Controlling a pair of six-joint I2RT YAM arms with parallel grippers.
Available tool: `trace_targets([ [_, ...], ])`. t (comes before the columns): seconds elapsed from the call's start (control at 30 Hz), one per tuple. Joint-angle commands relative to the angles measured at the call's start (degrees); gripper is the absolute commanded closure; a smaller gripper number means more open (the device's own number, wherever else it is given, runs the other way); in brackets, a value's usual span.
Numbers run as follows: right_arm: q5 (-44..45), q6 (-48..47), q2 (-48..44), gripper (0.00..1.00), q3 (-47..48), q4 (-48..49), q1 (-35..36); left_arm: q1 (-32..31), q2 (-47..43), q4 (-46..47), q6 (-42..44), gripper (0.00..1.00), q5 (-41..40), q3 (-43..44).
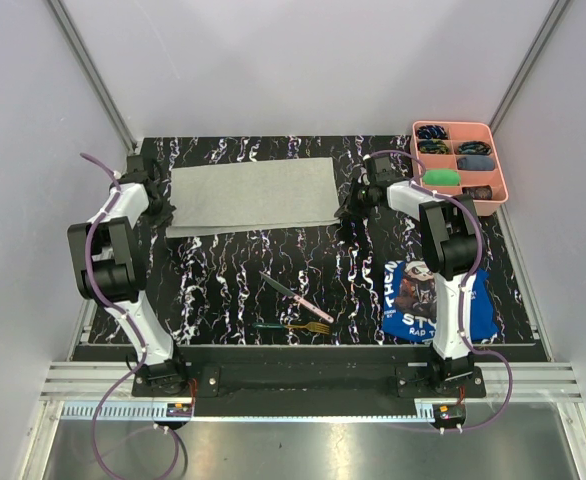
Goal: Fold the napkin into a case and place the utensils inside
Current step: Fold and flatten the napkin at the center of the board.
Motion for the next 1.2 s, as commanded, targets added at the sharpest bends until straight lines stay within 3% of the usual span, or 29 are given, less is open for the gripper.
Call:
trace_targets([
  [0.0,3.48,-0.89,-0.73,1.0,0.73,-2.04,0.0,-0.09,-0.26,-0.28,0.05,1.0,-2.71,-0.36],
  [0.47,1.81,-2.73,-4.34,1.0,12.95,-9.95,1.23,-0.09,-5.97,-0.98,-1.09,1.0,-2.54,0.95],
  [0.8,2.25,-3.26,-6.97,1.0,8.38,-10.66,1.23,-0.09,-6.59,-1.69,-1.36,1.0,-1.84,-2.12],
  [1.17,2.25,-3.09,-3.64,1.0,5.83,-8.82,1.14,-0.09,-3.17,-1.25,-1.27,1.0,-3.25,-3.27],
])
